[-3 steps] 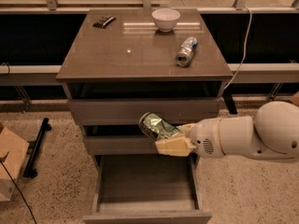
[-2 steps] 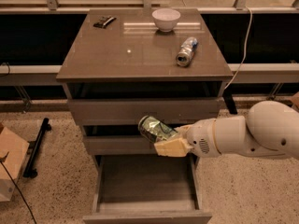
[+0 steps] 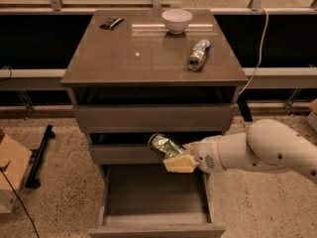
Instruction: Place green can into bottom drawer
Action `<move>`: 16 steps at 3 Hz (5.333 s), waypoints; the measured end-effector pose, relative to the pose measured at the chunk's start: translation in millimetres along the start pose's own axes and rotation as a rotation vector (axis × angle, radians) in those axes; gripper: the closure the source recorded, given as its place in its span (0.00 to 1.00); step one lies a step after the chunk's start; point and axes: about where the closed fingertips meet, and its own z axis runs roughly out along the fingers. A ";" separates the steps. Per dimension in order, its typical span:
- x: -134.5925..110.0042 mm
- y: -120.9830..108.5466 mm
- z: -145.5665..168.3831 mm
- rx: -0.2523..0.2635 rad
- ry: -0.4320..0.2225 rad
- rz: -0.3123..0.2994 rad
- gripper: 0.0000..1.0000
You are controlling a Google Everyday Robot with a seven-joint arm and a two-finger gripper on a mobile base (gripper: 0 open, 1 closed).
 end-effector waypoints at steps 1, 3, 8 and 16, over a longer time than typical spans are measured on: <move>16.5 -17.2 18.3 -0.019 -0.020 0.014 1.00; 47.1 -58.4 55.0 -0.063 -0.043 0.061 1.00; 137.7 -116.2 148.9 -0.103 -0.063 0.246 1.00; 260.0 -177.9 277.3 -0.189 0.066 0.458 1.00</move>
Offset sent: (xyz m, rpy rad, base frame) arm 0.0349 -0.0090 -0.0881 0.0865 0.0340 -0.0175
